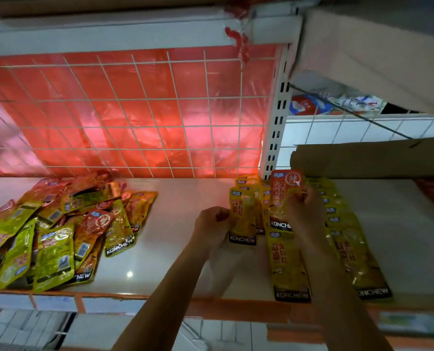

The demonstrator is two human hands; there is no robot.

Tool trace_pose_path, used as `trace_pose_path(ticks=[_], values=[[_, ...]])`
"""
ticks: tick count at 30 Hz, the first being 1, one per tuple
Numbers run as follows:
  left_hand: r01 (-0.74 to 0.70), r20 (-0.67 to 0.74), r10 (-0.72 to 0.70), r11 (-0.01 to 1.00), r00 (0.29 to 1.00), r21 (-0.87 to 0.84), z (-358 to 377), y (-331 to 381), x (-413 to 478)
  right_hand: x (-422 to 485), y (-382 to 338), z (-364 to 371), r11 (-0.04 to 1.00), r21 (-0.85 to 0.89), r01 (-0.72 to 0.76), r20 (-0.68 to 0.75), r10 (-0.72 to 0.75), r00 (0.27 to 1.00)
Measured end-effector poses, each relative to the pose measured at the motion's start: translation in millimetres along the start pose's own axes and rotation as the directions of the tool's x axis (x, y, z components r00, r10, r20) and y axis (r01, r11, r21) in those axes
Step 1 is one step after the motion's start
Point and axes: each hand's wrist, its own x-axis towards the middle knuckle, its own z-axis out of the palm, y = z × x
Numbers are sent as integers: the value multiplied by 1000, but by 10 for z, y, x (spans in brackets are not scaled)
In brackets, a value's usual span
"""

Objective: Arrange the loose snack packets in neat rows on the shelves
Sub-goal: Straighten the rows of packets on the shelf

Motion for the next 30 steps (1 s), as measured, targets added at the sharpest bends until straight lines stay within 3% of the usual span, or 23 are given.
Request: trace_pose_path(ticks=[12, 20, 23, 26, 30], values=[[-48, -137, 123, 891, 983, 452, 214, 108, -133, 111, 162, -121, 998, 60, 18, 120, -25, 992], [-8, -232, 164, 832, 959, 555, 293, 84, -132, 140, 252, -307, 996, 67, 59, 206, -71, 976], [-14, -316, 243, 811, 917, 584, 373, 136, -163, 180, 301, -391, 997, 46, 69, 220, -78, 972], [-71, -370, 347, 805, 862, 590, 495, 257, -204, 200, 348, -469, 995, 29, 90, 232, -95, 968], [-205, -316, 428, 810, 847, 549, 750, 446, -290, 179, 411, -584, 993, 65, 100, 234, -112, 966]])
